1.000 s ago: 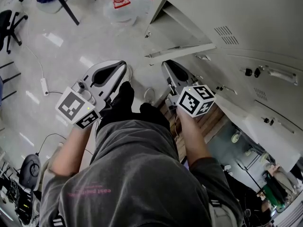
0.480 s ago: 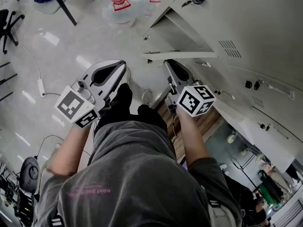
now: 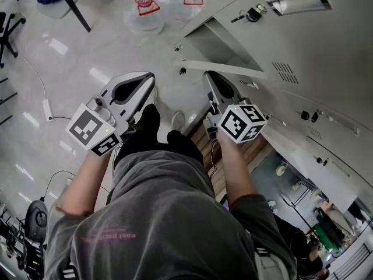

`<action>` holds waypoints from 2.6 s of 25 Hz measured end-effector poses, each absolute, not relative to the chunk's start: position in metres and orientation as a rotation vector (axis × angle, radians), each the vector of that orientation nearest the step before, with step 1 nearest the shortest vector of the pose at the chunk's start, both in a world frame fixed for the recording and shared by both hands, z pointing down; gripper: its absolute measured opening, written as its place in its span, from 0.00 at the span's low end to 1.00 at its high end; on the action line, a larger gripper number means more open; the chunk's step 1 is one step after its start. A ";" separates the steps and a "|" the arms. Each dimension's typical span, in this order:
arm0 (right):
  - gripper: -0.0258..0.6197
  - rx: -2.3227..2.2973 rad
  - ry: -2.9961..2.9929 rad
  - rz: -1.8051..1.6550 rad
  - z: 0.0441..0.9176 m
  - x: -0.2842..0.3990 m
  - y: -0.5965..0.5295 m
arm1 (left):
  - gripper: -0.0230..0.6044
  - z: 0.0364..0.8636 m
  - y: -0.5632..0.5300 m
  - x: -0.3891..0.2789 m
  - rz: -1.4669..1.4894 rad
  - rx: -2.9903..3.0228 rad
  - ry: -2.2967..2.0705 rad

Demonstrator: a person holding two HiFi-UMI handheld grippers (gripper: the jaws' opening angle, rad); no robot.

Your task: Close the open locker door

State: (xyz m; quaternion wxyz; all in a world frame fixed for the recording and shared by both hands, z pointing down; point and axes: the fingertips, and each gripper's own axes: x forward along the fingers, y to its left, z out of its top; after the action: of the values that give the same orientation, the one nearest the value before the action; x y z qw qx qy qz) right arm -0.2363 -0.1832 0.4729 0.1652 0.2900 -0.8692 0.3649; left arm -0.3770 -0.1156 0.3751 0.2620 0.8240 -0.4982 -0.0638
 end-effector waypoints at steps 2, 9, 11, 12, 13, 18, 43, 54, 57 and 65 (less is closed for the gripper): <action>0.14 0.831 -2.472 1.032 0.473 -0.238 -0.189 | 0.06 0.376 -0.121 -0.380 -0.183 2.228 -1.346; 0.14 0.860 -2.462 1.010 0.475 -0.247 -0.210 | 0.06 0.380 -0.135 -0.386 -0.207 2.235 -1.327; 0.14 0.870 -2.459 1.008 0.475 -0.248 -0.215 | 0.06 0.382 -0.138 -0.389 -0.206 2.235 -1.324; 0.14 0.876 -2.458 1.007 0.476 -0.249 -0.217 | 0.06 0.383 -0.140 -0.391 -0.204 2.235 -1.324; 0.14 0.881 -2.457 1.007 0.476 -0.249 -0.220 | 0.06 0.384 -0.141 -0.393 -0.201 2.234 -1.324; 0.14 0.902 -2.449 1.008 0.478 -0.253 -0.232 | 0.06 0.387 -0.151 -0.403 -0.194 2.231 -1.330; 0.13 0.971 -2.432 1.004 0.481 -0.262 -0.278 | 0.06 0.393 -0.188 -0.421 -0.182 2.231 -1.308; 0.13 1.004 -2.422 1.005 0.483 -0.260 -0.287 | 0.06 0.395 -0.197 -0.420 -0.177 2.232 -1.291; 0.13 1.014 -2.420 1.002 0.483 -0.260 -0.289 | 0.06 0.395 -0.198 -0.420 -0.177 2.233 -1.287; 0.13 1.038 -2.418 0.986 0.481 -0.257 -0.293 | 0.06 0.394 -0.200 -0.420 -0.180 2.235 -1.282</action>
State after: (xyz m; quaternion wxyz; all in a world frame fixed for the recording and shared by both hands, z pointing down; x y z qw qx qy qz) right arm -0.2573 -0.2930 0.4805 0.1652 0.3644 -0.8487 0.3460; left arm -0.4200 -0.1998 0.3938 0.2758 0.8316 -0.4773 -0.0671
